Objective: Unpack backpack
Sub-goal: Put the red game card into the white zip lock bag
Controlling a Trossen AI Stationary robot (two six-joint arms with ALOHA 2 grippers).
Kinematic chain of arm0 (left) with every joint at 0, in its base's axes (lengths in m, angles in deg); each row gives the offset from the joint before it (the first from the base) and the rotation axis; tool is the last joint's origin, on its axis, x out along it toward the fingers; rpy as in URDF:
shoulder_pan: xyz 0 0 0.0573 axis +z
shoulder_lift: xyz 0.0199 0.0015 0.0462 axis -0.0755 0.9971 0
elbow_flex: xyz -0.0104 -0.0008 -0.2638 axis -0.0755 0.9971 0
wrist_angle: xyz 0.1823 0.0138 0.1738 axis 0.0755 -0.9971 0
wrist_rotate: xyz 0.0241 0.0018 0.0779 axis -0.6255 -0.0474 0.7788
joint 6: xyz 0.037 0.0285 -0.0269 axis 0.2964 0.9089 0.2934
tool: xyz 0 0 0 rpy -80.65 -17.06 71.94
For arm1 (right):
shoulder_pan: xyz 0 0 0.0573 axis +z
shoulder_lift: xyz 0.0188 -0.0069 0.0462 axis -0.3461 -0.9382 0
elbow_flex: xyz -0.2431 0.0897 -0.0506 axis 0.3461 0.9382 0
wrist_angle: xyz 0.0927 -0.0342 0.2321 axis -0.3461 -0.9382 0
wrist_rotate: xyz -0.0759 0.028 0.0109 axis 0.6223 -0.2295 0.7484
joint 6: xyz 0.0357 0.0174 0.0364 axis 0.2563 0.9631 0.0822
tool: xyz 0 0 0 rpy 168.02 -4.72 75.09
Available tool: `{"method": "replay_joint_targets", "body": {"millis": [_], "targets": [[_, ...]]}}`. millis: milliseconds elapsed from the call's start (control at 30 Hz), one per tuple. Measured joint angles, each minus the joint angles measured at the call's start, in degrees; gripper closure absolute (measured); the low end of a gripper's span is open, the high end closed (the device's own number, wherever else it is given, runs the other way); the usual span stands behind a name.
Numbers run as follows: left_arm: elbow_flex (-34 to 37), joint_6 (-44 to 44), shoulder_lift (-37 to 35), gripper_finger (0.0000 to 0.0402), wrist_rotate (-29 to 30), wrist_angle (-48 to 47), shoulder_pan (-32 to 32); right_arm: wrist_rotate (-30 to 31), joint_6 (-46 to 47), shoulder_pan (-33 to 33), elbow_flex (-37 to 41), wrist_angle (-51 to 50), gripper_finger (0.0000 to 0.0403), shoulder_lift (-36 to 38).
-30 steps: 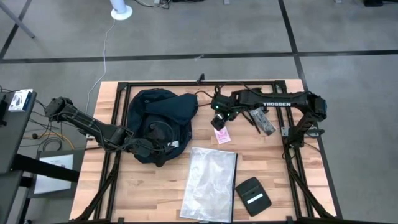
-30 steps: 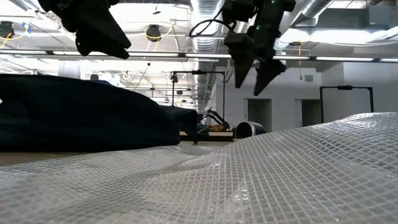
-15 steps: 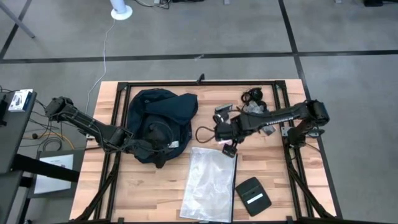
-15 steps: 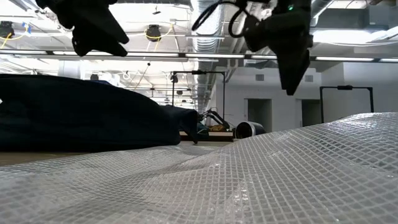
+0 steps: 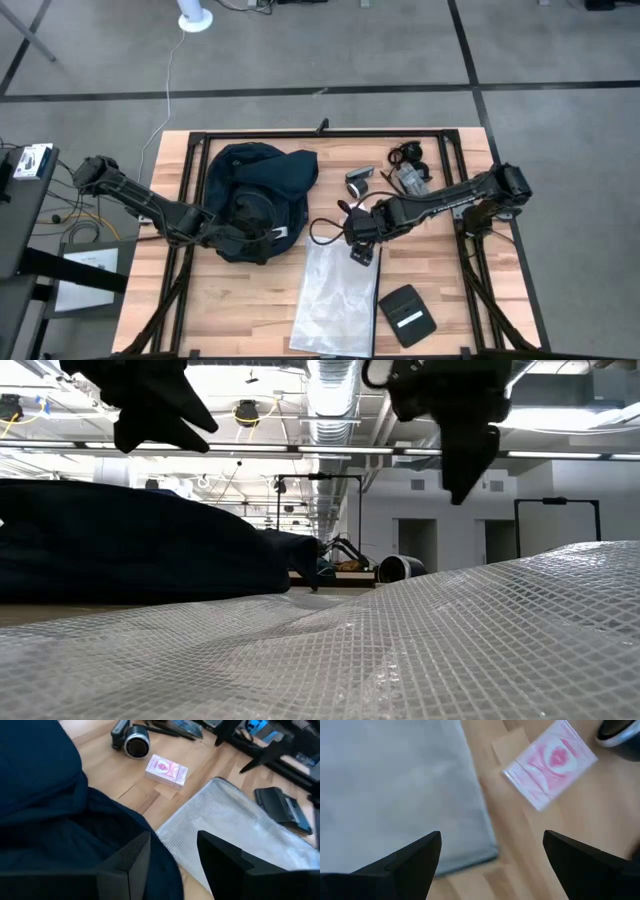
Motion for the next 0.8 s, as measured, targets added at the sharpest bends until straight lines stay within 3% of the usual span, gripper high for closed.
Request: {"method": "replay_joint_targets", "body": {"millis": [233,367,467,800], "targets": [[0.0,1.2,0.2,0.025,-0.5,-0.1,-0.1,6.2,6.8,-2.8,-0.1,0.8,0.0036,-0.1],[0.0,2.5,0.2,0.025,-1.4,-0.1,-0.3,6.4,13.2,-5.8,1.5,2.3,0.0008,0.0],[0.0,3.7,0.2,0.025,-1.4,-0.2,-0.9,6.4,19.1,-7.9,5.6,4.9,0.001,-0.2],[0.0,11.2,0.2,0.025,-1.5,-0.2,-1.2,4.4,17.4,-14.1,9.0,16.1,0.0004,-5.8]]}}
